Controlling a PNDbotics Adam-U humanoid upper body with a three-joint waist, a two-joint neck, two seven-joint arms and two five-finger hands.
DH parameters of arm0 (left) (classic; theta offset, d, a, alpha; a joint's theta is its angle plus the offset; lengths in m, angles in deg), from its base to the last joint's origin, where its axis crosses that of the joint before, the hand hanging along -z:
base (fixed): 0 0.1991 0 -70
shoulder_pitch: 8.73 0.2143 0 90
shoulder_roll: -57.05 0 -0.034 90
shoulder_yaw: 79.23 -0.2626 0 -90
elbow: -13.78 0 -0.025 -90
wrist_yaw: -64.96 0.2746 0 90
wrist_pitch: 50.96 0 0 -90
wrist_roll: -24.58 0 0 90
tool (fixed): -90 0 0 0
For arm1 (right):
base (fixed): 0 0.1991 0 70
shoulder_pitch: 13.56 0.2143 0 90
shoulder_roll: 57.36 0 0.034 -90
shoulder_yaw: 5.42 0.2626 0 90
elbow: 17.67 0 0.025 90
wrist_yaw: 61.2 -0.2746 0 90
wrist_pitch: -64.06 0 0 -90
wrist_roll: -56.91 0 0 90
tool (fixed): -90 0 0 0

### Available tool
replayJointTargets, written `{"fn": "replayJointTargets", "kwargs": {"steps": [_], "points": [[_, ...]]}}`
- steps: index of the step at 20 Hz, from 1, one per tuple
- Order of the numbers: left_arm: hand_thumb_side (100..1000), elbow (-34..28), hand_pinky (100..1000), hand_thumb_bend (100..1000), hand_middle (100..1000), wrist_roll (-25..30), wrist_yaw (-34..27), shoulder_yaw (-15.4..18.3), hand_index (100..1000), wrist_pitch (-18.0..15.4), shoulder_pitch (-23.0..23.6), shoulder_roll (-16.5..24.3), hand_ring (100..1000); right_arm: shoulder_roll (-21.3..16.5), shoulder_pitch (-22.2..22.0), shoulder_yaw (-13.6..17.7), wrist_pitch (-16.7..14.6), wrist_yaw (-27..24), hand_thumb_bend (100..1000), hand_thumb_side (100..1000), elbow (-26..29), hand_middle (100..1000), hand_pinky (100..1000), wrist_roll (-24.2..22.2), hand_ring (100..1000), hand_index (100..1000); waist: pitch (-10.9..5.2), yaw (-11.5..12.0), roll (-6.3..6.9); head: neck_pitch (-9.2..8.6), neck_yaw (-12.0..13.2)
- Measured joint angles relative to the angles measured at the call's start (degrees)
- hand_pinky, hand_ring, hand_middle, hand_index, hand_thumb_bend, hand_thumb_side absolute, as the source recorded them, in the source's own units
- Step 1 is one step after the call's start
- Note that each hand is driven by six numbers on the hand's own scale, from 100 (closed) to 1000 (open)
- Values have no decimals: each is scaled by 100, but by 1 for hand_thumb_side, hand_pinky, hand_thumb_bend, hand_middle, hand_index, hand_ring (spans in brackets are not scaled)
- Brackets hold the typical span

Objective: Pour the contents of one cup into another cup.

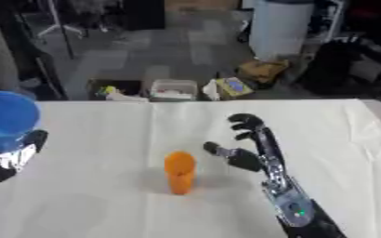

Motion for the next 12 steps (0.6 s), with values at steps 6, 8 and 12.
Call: {"fn": "replayJointTargets", "kwargs": {"steps": [6,8,12], "points": [[203,1872,245,631,266,-1151,-1226,-344,497,-1167,-54,-385,113,25,-47,101,177,-290,812,457,449,741,599,683,689,727,38,-182,-28,-39,118],[262,2471,279,779,323,-1205,-1275,-407,524,-1492,-124,-508,178,69,-73,93,201,-314,808,455,570,738,597,712,686,727,49,-221,-38,-49,144],[314,3360,363,1000,472,-1065,-1140,-449,619,-1976,-257,-674,352,111,-88,90,220,-356,805,453,751,737,594,724,682,727,62,-274,-64,-76,191]]}}
